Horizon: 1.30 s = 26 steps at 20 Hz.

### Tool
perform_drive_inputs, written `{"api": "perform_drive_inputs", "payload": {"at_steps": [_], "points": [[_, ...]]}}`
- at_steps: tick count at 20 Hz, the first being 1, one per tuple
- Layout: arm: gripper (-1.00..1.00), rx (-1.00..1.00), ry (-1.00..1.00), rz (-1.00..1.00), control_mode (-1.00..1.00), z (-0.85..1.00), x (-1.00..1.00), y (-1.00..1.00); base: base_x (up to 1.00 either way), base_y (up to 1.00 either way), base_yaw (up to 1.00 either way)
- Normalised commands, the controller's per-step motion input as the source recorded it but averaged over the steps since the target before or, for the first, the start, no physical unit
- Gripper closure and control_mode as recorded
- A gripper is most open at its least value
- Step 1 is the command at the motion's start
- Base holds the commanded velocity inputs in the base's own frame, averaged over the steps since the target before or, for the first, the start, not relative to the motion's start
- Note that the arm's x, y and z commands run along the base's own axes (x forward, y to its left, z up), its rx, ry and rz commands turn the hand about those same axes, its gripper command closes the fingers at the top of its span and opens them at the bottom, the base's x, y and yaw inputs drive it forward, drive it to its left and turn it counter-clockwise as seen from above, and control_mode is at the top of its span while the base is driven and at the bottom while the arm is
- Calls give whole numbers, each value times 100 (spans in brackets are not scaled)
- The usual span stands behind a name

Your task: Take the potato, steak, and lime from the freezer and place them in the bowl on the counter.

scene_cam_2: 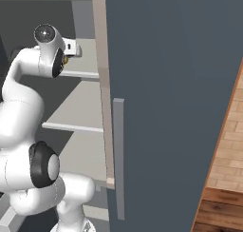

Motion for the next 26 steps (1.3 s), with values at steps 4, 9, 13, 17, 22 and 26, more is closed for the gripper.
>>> {"api": "perform_drive_inputs", "payload": {"at_steps": [4,9,13,17,22,26], "points": [[100,0,-7,0,-100,0,-64,-46,0,0,0],[100,0,-4,0,-100,3,-87,-54,0,0,0],[100,0,0,-3,-100,17,-99,-39,0,0,0],[100,0,0,-7,-100,27,-100,-19,0,0,0],[100,0,3,-11,-100,28,-97,-6,0,0,0],[100,0,7,-14,-100,15,-99,-6,0,0,0]]}}
